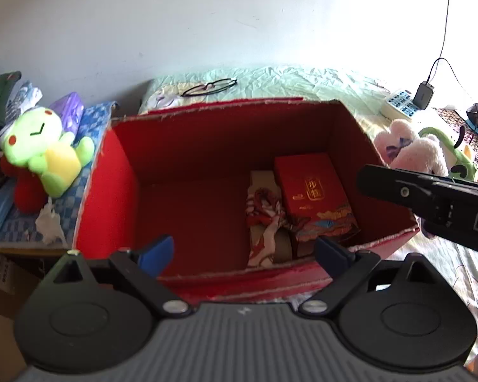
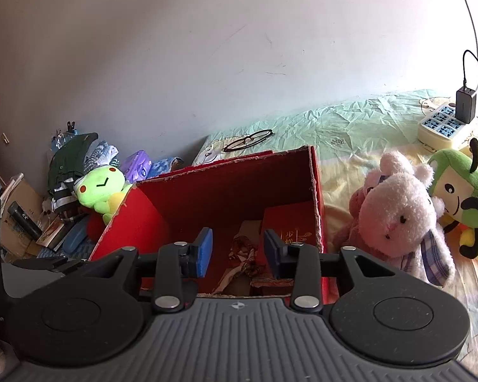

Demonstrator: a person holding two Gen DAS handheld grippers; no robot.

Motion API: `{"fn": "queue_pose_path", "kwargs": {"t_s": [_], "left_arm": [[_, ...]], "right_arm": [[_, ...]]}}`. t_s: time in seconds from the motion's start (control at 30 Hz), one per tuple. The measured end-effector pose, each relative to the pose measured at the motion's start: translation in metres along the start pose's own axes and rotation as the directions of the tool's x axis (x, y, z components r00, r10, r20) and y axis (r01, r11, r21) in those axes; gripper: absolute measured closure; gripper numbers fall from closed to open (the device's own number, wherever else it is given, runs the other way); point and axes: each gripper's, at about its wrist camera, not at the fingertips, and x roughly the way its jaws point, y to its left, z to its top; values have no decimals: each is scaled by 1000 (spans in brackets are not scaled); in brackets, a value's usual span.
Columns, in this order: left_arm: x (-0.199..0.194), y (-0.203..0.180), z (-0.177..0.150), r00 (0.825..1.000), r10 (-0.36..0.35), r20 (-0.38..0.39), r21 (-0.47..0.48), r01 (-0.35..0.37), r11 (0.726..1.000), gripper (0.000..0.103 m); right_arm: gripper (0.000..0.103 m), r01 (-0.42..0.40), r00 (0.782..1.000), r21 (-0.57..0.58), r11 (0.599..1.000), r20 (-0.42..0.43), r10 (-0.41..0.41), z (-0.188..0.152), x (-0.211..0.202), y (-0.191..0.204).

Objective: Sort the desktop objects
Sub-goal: 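Raise the open right gripper out of the cardboard box, then move the right gripper down to the orange gourd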

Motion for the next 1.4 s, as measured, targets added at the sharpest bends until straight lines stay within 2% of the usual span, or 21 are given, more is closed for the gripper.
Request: {"fn": "queue_pose_path", "kwargs": {"t_s": [0.27,0.43,0.73,1.17,1.4], "left_arm": [[-7,-23,-9,991,128,-26,-30,-129,991,5],[-16,-34,-13,986,161,-33,-48,-162,986,3],[-28,-59,-18,974,227,-17,-23,-227,974,3],[-22,-76,-25,972,231,-45,-3,-231,973,2],[-7,-75,-36,970,217,-108,1,-218,976,2]], "right_arm": [[64,-54,998,15,998,-37,54,-9,-5,-19],[64,-96,995,34,995,-38,97,-13,-12,-29],[64,-143,989,25,989,-42,144,-18,-21,-41],[64,-131,989,41,990,-56,134,-27,-27,-55],[64,-114,988,62,991,-96,120,-37,-22,-59]]}}
